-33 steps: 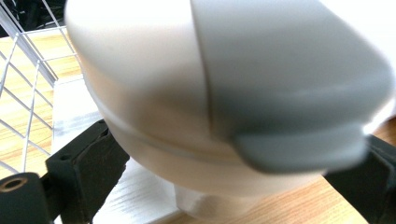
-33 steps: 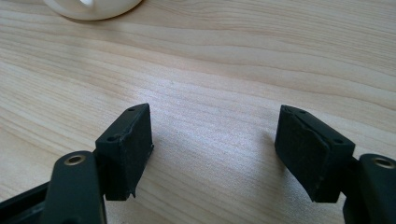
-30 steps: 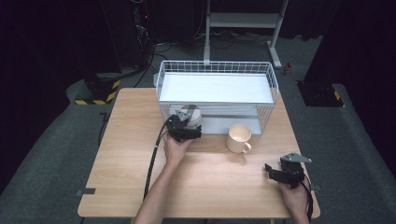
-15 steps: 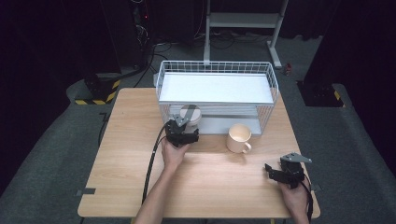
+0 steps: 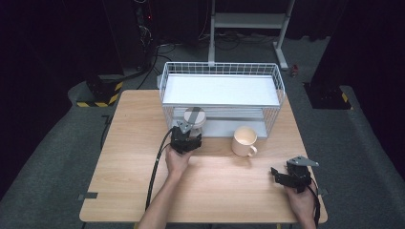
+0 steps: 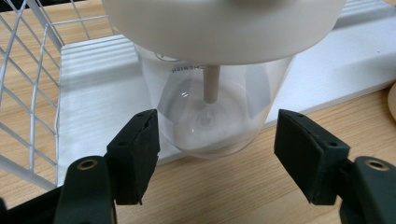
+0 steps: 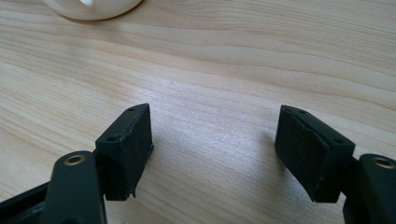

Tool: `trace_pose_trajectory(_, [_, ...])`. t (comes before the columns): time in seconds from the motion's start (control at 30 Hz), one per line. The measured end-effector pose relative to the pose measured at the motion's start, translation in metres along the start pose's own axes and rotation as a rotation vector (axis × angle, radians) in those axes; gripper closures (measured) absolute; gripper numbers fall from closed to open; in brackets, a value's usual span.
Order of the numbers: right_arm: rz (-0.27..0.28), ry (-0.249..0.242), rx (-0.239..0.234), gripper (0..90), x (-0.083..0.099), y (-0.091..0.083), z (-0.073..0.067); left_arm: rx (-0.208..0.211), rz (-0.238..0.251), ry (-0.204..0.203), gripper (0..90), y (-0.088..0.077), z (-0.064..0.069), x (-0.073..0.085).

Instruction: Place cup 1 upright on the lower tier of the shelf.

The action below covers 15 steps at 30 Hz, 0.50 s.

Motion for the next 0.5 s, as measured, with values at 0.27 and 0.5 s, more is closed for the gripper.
trace_pose_trajectory(0.27, [0.0,0.0,0.0,27.8,0.0,0.0,0.0,-0.01,-0.013,-0.007,33.8,0.0042,-0.0009,0.0017])
trace_pose_trajectory(0.5, [0.0,0.0,0.0,27.8,0.0,0.0,0.0,-0.017,-0.023,-0.004,34.6,0.0102,-0.0018,-0.0014])
Point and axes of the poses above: each handheld gripper's, and its own axes: y roughly forward along the jaws, x roughly out of its underside, z roughly to its right, the point moved 10 cm from there along y, roughly forward along the jaws, and after that the axes turned 13 degrees about -x, right-handed, at the moved point
